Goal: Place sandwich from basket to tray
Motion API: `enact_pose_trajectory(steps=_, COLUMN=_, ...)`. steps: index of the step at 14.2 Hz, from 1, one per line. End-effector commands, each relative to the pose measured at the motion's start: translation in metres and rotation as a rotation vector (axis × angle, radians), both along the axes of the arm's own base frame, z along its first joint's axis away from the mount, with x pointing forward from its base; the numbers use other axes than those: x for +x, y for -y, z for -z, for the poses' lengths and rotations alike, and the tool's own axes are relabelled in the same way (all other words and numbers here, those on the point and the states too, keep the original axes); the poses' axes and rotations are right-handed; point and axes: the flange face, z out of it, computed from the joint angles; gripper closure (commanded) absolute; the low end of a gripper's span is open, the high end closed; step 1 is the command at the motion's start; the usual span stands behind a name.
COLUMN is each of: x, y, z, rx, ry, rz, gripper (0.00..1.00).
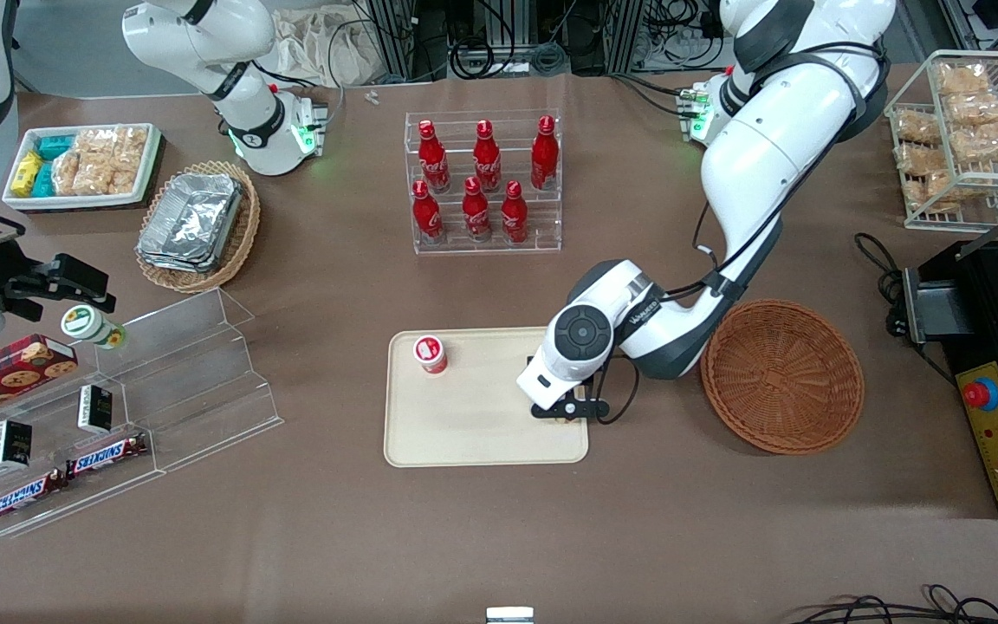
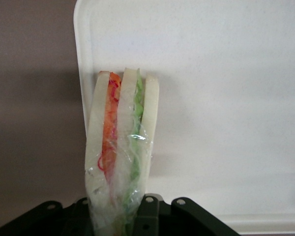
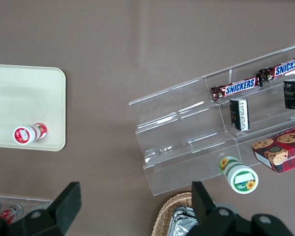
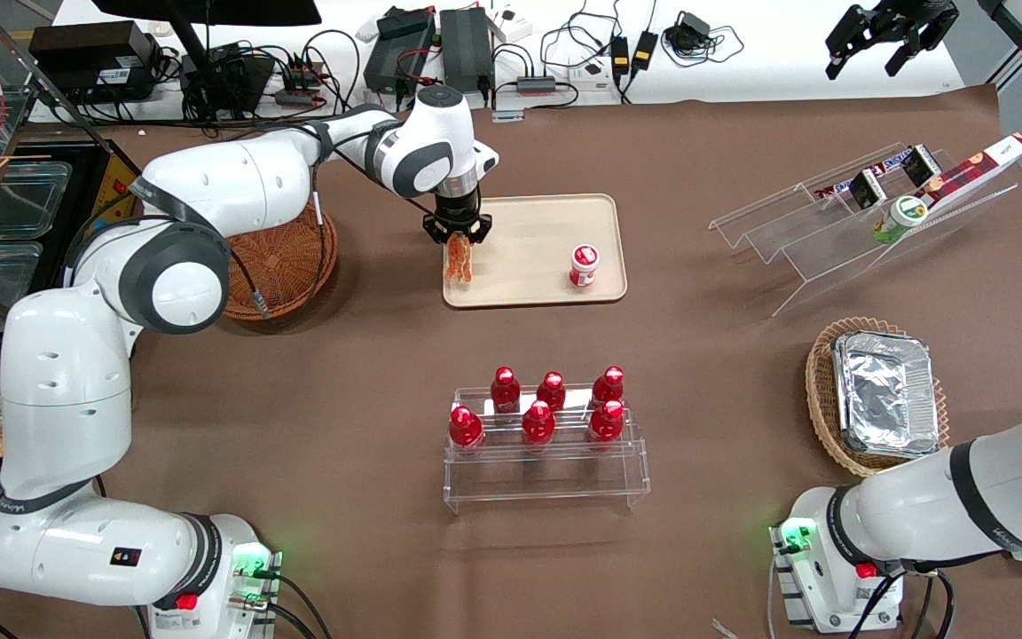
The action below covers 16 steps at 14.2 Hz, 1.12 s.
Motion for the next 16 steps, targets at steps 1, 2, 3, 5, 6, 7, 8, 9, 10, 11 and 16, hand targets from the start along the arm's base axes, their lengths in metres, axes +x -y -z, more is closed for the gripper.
enact_pose_trajectory(steps=1, x=0.007, y=0.008, z=0.006, rx=0.006, ry=0.023, rz=0.006, gripper=0.96)
enact_pose_trajectory(steps=2, x=0.006, y=0.009, z=0.008, rx=0.012, ry=0.026, rz=0.002, gripper=0.67)
enact_pose_trajectory(steps=3, x=0.007, y=0.012, z=0.007, rx=-0.001, ry=0.038, rz=-0.001, gripper=0.19)
enact_pose_trajectory(steps=5, x=0.009, y=0.014, z=0.004, rx=-0.029, ry=0.066, rz=-0.002, gripper=0.0)
enact_pose_trajectory(steps=6, x=0.01, y=0.014, z=0.002, rx=-0.031, ry=0.07, rz=-0.003, gripper=0.0)
enact_pose_trajectory(steps=7, x=0.011, y=0.014, z=-0.003, rx=-0.032, ry=0.076, rz=-0.006, gripper=0.0)
enact_pose_trajectory(steps=8, x=0.012, y=0.013, z=-0.007, rx=-0.03, ry=0.079, rz=-0.009, gripper=0.0)
enact_pose_trajectory(steps=9, x=0.013, y=0.011, z=-0.011, rx=-0.027, ry=0.076, rz=-0.012, gripper=0.0)
enact_pose_trajectory(steps=10, x=0.014, y=0.008, z=-0.022, rx=-0.021, ry=0.082, rz=-0.014, gripper=0.0)
enact_pose_trajectory(steps=11, x=0.015, y=0.006, z=-0.036, rx=-0.005, ry=0.085, rz=-0.013, gripper=0.0)
enact_pose_trajectory(steps=16, x=0.046, y=-0.09, z=-0.163, rx=0.034, ry=0.102, rz=-0.146, gripper=0.0)
